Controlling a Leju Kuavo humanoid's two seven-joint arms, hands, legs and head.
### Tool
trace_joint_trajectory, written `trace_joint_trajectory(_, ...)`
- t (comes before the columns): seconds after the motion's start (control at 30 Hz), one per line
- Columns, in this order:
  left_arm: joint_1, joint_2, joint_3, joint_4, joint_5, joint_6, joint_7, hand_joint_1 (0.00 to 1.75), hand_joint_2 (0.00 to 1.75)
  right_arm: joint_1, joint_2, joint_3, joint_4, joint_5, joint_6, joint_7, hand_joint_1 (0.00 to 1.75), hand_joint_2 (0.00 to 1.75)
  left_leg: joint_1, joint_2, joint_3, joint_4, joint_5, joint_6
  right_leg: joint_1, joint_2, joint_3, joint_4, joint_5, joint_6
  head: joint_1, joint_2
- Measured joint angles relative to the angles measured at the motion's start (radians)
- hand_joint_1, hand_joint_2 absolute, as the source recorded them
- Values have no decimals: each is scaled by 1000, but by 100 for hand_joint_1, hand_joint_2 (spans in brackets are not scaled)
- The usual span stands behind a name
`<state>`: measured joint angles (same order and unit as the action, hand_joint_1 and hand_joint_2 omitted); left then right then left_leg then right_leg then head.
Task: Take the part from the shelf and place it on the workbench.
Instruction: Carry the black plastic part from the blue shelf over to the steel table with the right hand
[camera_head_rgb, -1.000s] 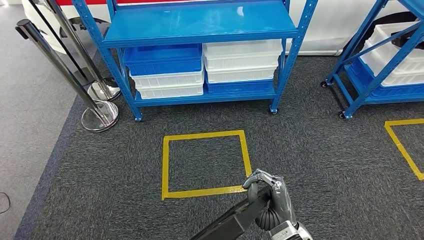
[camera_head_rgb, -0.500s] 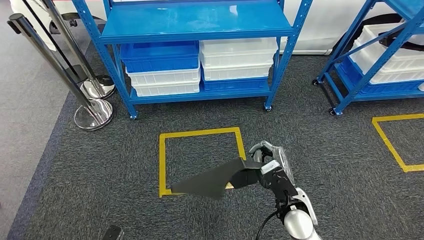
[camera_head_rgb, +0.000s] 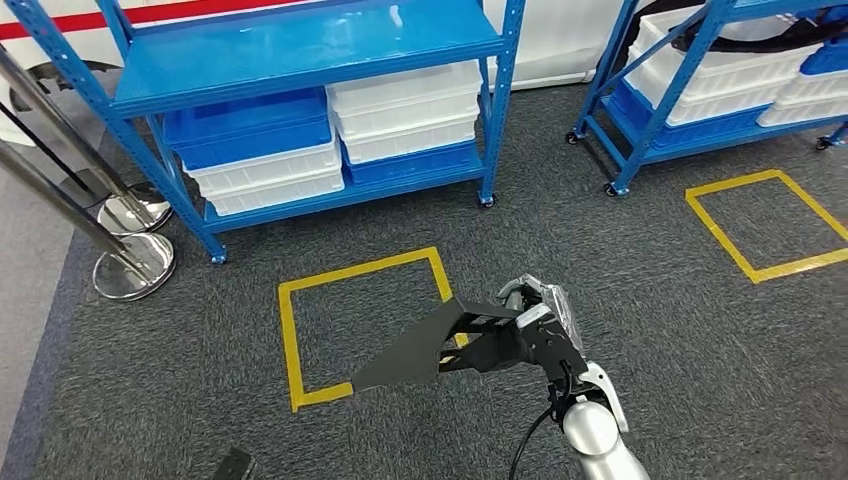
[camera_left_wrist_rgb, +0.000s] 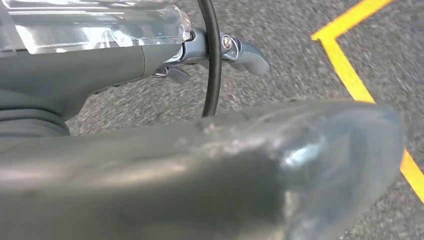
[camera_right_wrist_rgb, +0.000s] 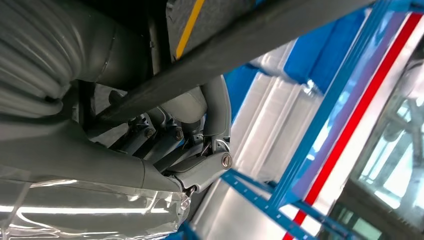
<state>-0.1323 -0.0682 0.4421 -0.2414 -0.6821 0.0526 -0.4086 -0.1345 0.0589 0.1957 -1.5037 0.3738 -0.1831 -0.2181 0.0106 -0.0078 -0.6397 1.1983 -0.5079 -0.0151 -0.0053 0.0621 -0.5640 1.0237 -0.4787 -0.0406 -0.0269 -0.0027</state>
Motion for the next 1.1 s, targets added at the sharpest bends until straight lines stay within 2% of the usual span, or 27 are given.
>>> trace_joint_trajectory(0.07,0,1,0,-1,0,0,0,0,0,-3,3,-1,3,0,0,0,175,175,1,-45,56,-118,50,9,-1,25,-3,2,0,6,0,0)
trace_joint_trajectory(0.1,1,2,0,-1,0,0,0,0,0,-4,4,-1,5,0,0,0,175,175,1,-61,70,-150,56,11,-3,37,-7,2,2,11,0,0)
trace_joint_trajectory(0.13,1,2,0,-1,0,0,0,0,0,-4,5,-1,7,0,0,0,175,175,1,-67,76,-162,53,12,-5,49,-11,1,5,17,0,0)
trace_joint_trajectory(0.2,-4,1,0,-2,0,0,1,0,0,-4,5,-4,8,0,0,0,175,175,2,-43,81,-183,54,17,-8,62,-18,0,8,30,0,0)
trace_joint_trajectory(0.23,-8,0,-1,-3,0,0,0,0,0,-4,5,-5,9,0,0,0,175,175,5,-31,84,-194,54,22,-6,47,-24,8,1,36,0,0)
trace_joint_trajectory(0.27,-10,-1,-1,-4,0,0,0,0,0,-6,5,-7,9,0,0,0,175,175,7,-18,87,-204,56,27,-4,22,-39,35,-17,42,0,0)
trace_joint_trajectory(0.33,-7,-1,-1,-5,0,0,0,0,0,-9,5,-8,11,0,0,-1,175,175,7,7,88,-210,58,35,-3,-36,-93,146,-73,50,0,0)
trace_joint_trajectory(0.37,-4,-1,-1,-5,0,0,0,0,0,-9,5,-8,12,0,0,0,175,175,5,21,87,-209,58,36,-5,-49,-127,213,-98,54,0,0)
trace_joint_trajectory(0.4,-3,-1,-1,-5,0,0,0,0,0,-7,5,-8,14,0,0,0,175,175,5,34,87,-208,57,36,-7,-55,-151,257,-108,56,0,0)
trace_joint_trajectory(0.43,-2,-1,-1,-5,0,0,0,0,0,-6,5,-8,16,0,0,0,175,175,5,47,87,-207,56,36,-9,-58,-159,269,-100,58,0,0)
trace_joint_trajectory(0.47,-3,-2,-1,-5,0,0,0,0,0,-5,5,-9,18,0,0,0,175,175,4,58,87,-205,54,35,-10,-62,-144,237,-72,58,0,0)
trace_joint_trajectory(0.5,-3,-2,-2,-5,0,0,0,0,0,-6,5,-9,19,0,0,0,175,175,4,69,88,-203,52,33,-10,-74,-112,171,-35,57,1,0)
trace_joint_trajectory(0.57,-4,-2,-2,-5,0,0,0,0,0,-9,5,-10,19,0,0,0,175,175,0,89,90,-198,45,25,-2,-114,-49,43,12,47,0,0)
trace_joint_trajectory(0.6,-4,-2,-2,-5,0,0,0,0,0,-10,6,-10,19,0,0,0,175,175,-3,98,91,-196,43,20,2,-125,-34,10,19,41,0,0)
trace_joint_trajectory(0.63,-5,-2,-2,-5,0,0,0,0,0,-10,6,-10,19,0,0,0,175,175,-6,106,92,-195,41,15,6,-126,-33,1,16,35,0,0)
trace_joint_trajectory(0.7,-6,-2,-3,-5,0,0,0,0,0,-9,6,-11,19,0,0,0,175,175,-5,118,93,-193,36,4,4,-103,-37,0,21,23,0,0)
trace_joint_trajectory(0.73,-8,-2,-3,-5,0,0,0,0,0,-9,6,-11,19,0,0,0,175,175,-3,107,91,-185,27,-1,2,-92,-37,-2,24,16,0,0)
trace_joint_trajectory(0.77,-8,-2,-4,-5,0,0,0,0,0,-10,7,-12,19,0,0,0,175,175,-1,86,82,-161,8,-6,-1,-82,-38,-5,28,10,0,0)
trace_joint_trajectory(0.83,-6,-3,-4,-5,0,0,0,0,0,-12,8,-12,19,0,0,0,175,175,2,34,37,-53,-57,-12,-2,-61,-40,-6,32,1,0,0)
trace_joint_trajectory(0.87,-3,-3,-4,-5,0,0,0,0,0,-11,9,-12,19,0,0,0,175,175,2,22,5,18,-89,-13,-1,-49,-42,-5,33,-2,0,0)
trace_joint_trajectory(0.9,0,-2,-4,-5,0,0,0,0,0,-10,10,-12,19,0,0,0,175,175,2,17,-21,74,-106,-13,0,-37,-44,-4,33,-3,0,0)
trace_joint_trajectory(0.93,1,-1,-4,-5,0,0,0,0,0,-9,10,-12,20,0,0,0,175,175,2,15,-33,98,-104,-11,2,-24,-45,-2,34,-3,0,0)
trace_joint_trajectory(0.97,2,-1,-4,-5,0,0,0,0,0,-9,10,-12,20,0,0,0,175,175,2,14,-26,80,-82,-9,2,-12,-45,1,34,-3,0,0)
trace_joint_trajectory(1.0,2,-1,-4,-5,0,0,0,0,0,-9,11,-12,20,0,0,0,175,175,2,10,-2,26,-46,-5,3,0,-45,2,33,-3,0,0)
trace_joint_trajectory(1.07,1,0,-4,-5,0,0,0,0,0,-10,11,-12,20,0,0,0,175,175,2,-20,56,-110,15,5,2,21,-47,6,34,0,0,0)
trace_joint_trajectory(1.1,0,1,-4,-5,0,0,0,0,0,-10,12,-12,20,0,0,0,175,175,1,-34,75,-154,29,9,1,30,-52,8,36,5,0,0)
